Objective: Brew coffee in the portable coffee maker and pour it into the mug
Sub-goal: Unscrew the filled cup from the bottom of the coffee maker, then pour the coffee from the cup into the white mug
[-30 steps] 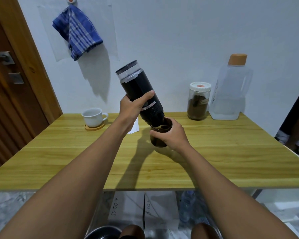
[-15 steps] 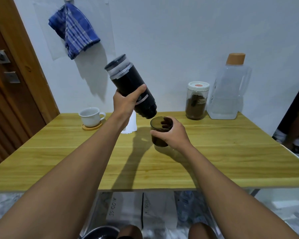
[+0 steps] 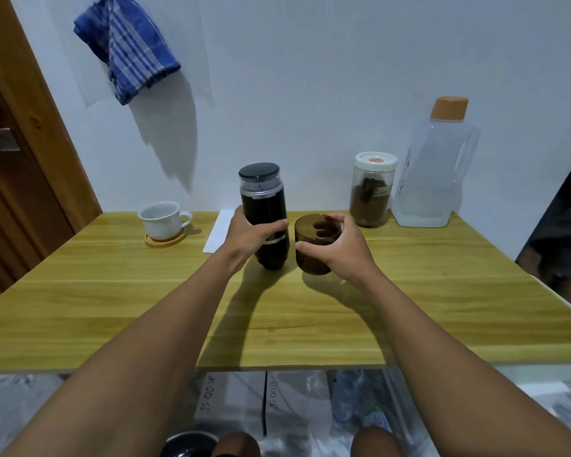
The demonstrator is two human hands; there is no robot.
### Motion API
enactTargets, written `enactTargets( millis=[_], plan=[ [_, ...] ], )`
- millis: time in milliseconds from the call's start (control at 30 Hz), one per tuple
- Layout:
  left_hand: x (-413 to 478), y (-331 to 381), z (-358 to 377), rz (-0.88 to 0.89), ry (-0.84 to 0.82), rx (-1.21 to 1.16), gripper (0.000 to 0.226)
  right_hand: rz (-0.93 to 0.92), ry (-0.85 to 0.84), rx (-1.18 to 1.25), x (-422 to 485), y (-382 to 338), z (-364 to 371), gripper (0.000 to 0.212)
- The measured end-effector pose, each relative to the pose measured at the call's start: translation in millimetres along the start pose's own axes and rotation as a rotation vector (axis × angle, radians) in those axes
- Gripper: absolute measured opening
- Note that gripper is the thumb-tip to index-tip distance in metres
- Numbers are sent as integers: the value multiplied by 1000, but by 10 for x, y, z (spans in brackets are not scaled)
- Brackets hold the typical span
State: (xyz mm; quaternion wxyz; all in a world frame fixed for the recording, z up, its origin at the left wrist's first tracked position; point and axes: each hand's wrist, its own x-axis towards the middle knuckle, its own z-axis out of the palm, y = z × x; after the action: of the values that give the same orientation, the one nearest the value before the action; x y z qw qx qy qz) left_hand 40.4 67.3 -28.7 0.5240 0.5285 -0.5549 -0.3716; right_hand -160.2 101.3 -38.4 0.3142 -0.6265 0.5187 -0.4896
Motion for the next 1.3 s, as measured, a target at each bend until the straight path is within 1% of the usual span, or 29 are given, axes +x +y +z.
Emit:
enactTargets(
  millis=[167,300,500,767,933,1000,1100,1167,1233,1300],
  plan=[
    [47,-88,14,-8,-19,46,75,-23,15,46,-13,32,-25,89],
    [59,-130,6,-35,-6,55,88,-27,17,56,-37,57,-26,92],
    [30,-149,5,-31,-52,79,95,-36,15,51,-109,56,-37,89],
    [-44,-130,18,-21,-25,73,91,-51,10,33,-202,-8,-70,88],
    [-88,-93,4,-12,-43,81,95,-73,-12,28,-221,-70,-72,85],
    [-118,-73,-70,-7,-58,90,100,-93,-31,37,-217,-176,-32,81],
    [-166,-47,-324,-14,-58,154,104,-128,-39,76,-180,-384,125,64],
    [-205,-52,-543,-20,-37,208,104,-150,-55,101,-147,-513,268,58],
    [-251,-83,-796,-29,10,235,100,-165,-86,121,-116,-624,449,59],
    [-301,-138,-1026,-52,70,233,96,-175,-124,126,-105,-724,638,67]
  ],
)
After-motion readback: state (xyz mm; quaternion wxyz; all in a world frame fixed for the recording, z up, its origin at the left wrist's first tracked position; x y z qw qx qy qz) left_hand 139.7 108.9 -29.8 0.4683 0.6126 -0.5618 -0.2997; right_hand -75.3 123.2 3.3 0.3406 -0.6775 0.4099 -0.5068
